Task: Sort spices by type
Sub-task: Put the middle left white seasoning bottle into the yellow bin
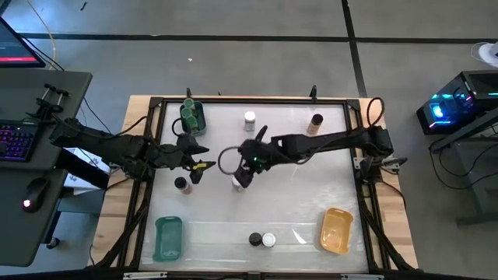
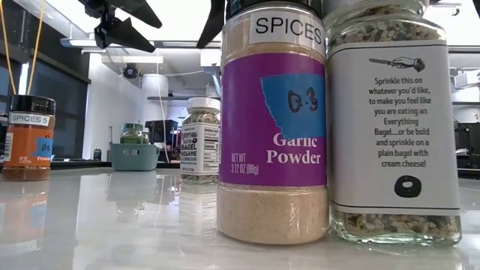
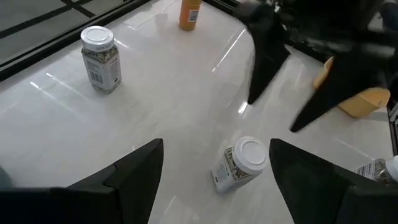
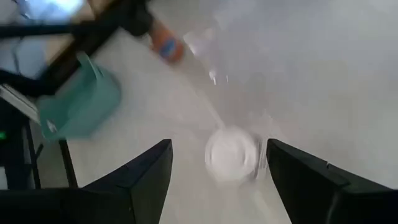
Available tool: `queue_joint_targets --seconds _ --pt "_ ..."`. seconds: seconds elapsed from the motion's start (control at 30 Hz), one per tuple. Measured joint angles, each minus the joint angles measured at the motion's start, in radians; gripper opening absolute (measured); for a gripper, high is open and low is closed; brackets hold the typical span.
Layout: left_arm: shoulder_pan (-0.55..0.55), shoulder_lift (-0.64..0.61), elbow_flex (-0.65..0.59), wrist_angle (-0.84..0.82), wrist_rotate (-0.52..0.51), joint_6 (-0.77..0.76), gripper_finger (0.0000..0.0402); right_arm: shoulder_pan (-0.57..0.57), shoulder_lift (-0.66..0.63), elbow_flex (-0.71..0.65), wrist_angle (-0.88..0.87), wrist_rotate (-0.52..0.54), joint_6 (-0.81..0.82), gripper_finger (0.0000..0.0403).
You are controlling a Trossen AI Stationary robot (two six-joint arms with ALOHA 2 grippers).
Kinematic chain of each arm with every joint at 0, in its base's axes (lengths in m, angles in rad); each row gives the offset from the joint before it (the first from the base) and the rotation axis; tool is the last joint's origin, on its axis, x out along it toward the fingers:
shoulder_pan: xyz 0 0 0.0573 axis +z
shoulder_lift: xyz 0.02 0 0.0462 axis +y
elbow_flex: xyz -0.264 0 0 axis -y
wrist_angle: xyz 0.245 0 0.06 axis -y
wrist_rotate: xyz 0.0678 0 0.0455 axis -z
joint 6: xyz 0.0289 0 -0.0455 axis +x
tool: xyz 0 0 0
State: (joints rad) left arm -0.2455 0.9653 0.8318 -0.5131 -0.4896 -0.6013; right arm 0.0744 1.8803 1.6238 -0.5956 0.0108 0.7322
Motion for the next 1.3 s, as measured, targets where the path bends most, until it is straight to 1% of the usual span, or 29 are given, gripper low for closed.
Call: queue_joint_targets --seconds 0.13,0.27,0.5,0.67,0.77,0.9,1.17,1.3 --pt "0.000 -0.001 0.000 0.005 -0.001 0.036 0.0278 0.024 0.047 0.000 -0.002 0.007 0.030 0.0256" --pt "0.003 -0.003 0.000 0.006 -0.011 0.038 0.0278 0.033 0.096 0.000 0.013 0.032 0.031 0.0256" --pt "0.003 -0.003 0.000 0.011 -0.018 0.037 0.0278 0.033 0.117 -0.002 -0.009 0.094 0.045 0.0256" --pt "0.003 -0.003 0.000 0.011 -0.018 0.033 0.0278 0.033 0.120 -0.002 -0.008 0.101 -0.028 0.0256" --pt "0.003 -0.003 0.000 0.011 -0.019 0.030 0.0278 0.039 0.120 -0.002 0.001 0.097 -0.110 0.0256" --pt "0.003 -0.003 0.000 0.011 -0.019 0.030 0.0278 0.053 0.120 -0.002 0.038 0.125 -0.232 0.0256" --pt "0.003 -0.003 0.000 0.010 -0.019 0.026 0.0278 0.053 0.120 -0.002 0.031 0.135 -0.287 0.0256" --pt "0.003 -0.003 0.000 0.010 -0.019 0.027 0.0278 0.061 0.120 -0.002 0.051 0.110 -0.442 0.0256"
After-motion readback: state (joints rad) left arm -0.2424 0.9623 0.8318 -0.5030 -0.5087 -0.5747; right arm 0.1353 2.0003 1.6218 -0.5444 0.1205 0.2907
